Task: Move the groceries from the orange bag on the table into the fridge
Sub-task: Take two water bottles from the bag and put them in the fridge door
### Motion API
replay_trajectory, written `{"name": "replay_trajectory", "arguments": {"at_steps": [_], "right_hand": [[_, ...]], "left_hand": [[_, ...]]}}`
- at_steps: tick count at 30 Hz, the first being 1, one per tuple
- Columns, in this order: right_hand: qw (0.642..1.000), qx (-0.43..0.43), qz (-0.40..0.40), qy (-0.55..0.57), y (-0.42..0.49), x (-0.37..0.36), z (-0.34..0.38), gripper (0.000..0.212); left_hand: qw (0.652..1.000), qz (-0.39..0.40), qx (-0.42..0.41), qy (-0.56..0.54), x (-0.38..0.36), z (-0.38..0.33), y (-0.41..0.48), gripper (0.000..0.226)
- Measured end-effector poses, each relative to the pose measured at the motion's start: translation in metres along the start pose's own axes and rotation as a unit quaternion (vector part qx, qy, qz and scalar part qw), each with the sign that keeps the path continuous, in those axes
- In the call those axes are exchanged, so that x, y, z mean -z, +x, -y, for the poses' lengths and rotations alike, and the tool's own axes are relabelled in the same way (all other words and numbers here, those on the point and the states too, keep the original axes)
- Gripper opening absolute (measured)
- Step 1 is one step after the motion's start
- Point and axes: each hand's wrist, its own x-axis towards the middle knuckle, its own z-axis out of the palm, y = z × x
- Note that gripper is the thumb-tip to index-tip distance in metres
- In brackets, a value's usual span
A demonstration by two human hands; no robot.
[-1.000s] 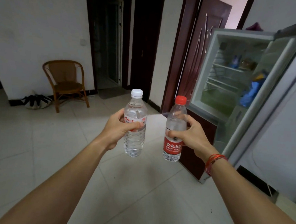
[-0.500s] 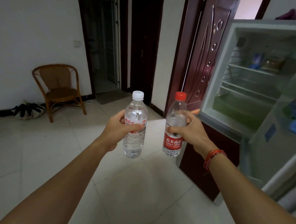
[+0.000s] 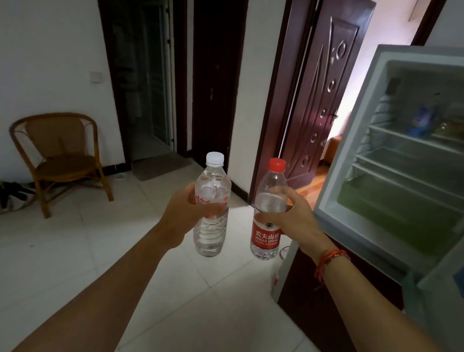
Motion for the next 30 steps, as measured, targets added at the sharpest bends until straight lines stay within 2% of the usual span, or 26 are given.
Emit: {"name": "replay_trajectory", "arguments": {"at_steps": [7,11,15,22,27,30], "right_hand": [[0.998,-0.023,-0.064,-0.019,0.095,0.007,-0.027,0.066],[0.992,-0.046,-0.119,-0.008,0.146,0.016,-0.03,0.07],[0.982,-0.057,-0.178,-0.01,0.184,0.031,-0.031,0.059],[0.96,-0.093,-0.266,0.001,0.211,0.074,-0.038,0.06],[0.931,-0.114,-0.347,-0.01,0.212,0.117,-0.065,0.065],[0.913,-0.123,-0.388,-0.021,0.206,0.144,-0.08,0.062]], "left_hand": [[0.999,0.048,0.004,-0.016,-0.009,0.038,0.118,0.036],[0.994,0.106,-0.013,-0.027,-0.016,0.051,0.199,0.035],[0.984,0.171,-0.015,-0.047,-0.035,0.058,0.271,0.038],[0.959,0.267,0.006,-0.093,-0.104,0.071,0.351,0.054],[0.933,0.345,0.015,-0.102,-0.176,0.077,0.389,0.05],[0.914,0.394,0.006,-0.1,-0.223,0.079,0.403,0.059]]}}
